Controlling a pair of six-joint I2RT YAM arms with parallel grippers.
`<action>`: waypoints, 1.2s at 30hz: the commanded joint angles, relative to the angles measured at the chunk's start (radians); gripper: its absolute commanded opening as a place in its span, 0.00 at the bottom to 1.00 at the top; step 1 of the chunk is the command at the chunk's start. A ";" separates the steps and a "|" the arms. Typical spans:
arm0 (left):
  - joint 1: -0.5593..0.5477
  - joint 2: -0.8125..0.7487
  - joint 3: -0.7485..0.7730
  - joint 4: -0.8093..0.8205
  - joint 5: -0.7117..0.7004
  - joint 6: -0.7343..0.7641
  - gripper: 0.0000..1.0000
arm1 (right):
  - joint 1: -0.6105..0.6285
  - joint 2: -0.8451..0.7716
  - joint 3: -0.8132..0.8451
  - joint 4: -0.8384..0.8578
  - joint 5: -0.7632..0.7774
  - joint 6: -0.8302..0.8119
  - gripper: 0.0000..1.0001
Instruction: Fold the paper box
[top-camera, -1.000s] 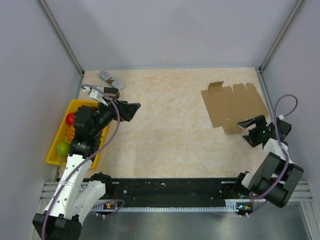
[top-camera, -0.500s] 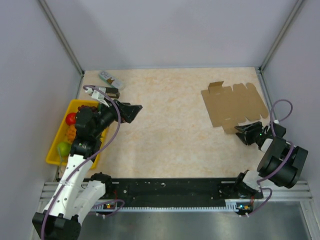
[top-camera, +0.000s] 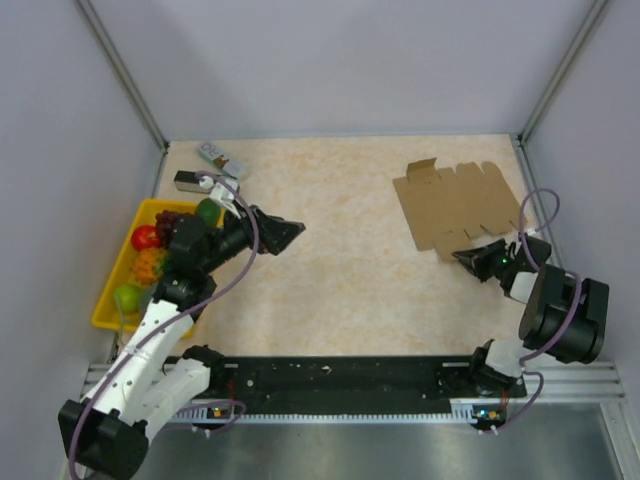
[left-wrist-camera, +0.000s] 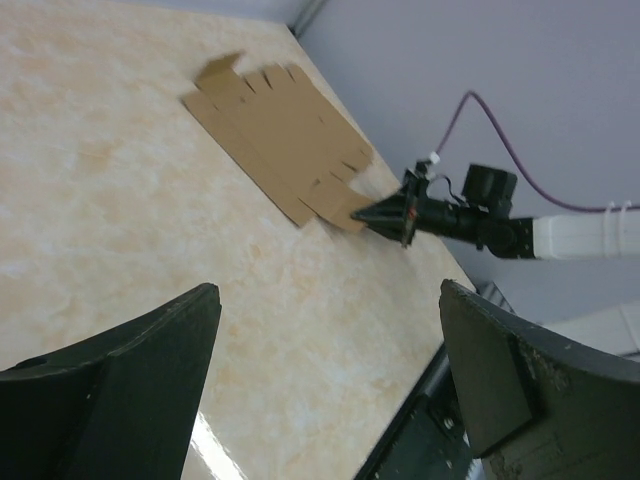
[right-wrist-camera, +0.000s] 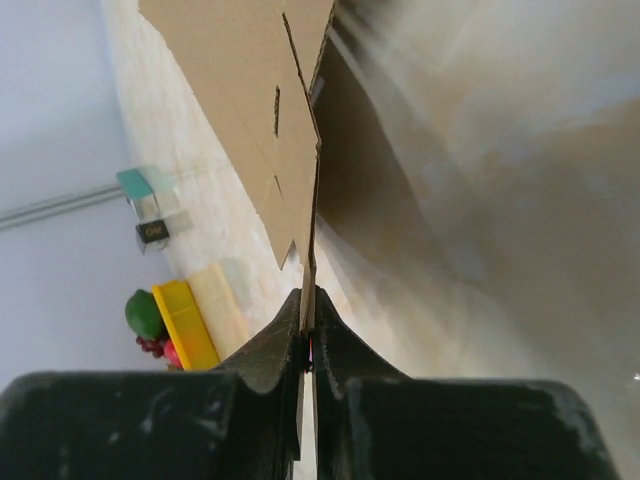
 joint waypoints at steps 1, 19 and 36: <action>-0.141 0.047 -0.047 0.069 -0.033 -0.033 0.94 | 0.097 -0.033 -0.043 0.113 0.011 0.064 0.00; -0.286 0.419 -0.194 0.253 -0.280 -0.444 0.96 | 0.652 -0.125 -0.227 0.644 0.269 0.621 0.00; -0.280 0.822 -0.021 0.535 -0.222 -0.565 0.93 | 0.774 -0.102 -0.232 0.768 0.316 0.711 0.00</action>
